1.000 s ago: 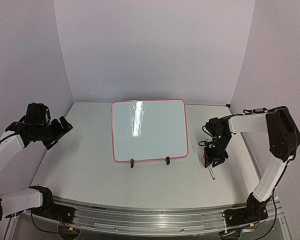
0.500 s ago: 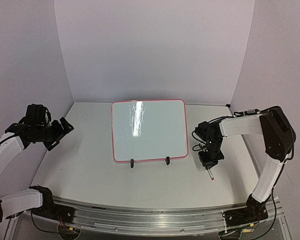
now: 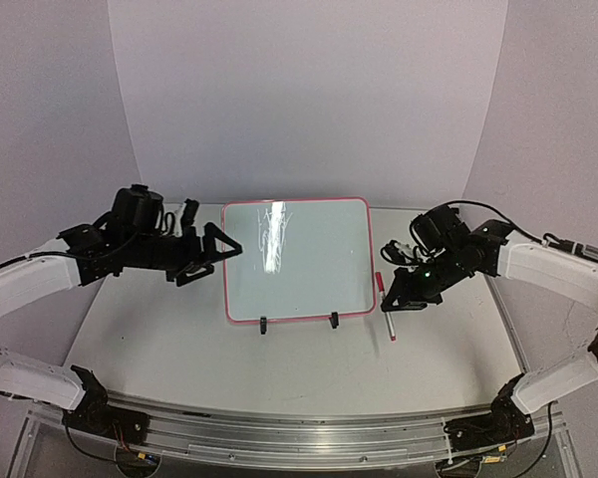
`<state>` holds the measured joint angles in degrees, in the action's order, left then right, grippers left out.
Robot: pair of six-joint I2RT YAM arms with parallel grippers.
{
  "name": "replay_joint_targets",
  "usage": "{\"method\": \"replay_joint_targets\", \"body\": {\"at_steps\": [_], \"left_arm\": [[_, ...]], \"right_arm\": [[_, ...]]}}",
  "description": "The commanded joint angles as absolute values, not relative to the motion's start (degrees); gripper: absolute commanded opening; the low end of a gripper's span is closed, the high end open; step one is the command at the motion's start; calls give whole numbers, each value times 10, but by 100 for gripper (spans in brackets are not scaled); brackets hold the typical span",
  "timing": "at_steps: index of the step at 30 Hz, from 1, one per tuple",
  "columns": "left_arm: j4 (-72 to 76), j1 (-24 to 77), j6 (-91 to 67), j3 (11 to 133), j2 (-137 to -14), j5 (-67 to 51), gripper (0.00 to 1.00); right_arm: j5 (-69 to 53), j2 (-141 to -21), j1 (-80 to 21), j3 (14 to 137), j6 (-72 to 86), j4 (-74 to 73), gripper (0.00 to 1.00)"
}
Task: Write a sentence on the whiteboard
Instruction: Pick up the whiteboard marker from the corner of the board, then pass from the right arm to the left
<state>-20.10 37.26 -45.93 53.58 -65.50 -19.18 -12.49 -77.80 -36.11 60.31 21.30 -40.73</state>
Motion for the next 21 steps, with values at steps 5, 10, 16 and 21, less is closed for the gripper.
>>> {"method": "replay_joint_targets", "body": {"at_steps": [5, 10, 16, 21], "left_arm": [[-75, 538, -446, 679, -819, -191, 93], [-49, 552, -458, 720, -889, -227, 82], [-17, 556, -481, 715, -906, -229, 75], [-4, 560, -492, 711, -912, -239, 68]], "right_arm": [[-284, -774, -430, 612, 296, -240, 0], [-300, -794, -454, 630, 283, -237, 0], [-302, -804, -471, 638, 271, -225, 0], [-301, -817, -475, 650, 268, -218, 0]]}}
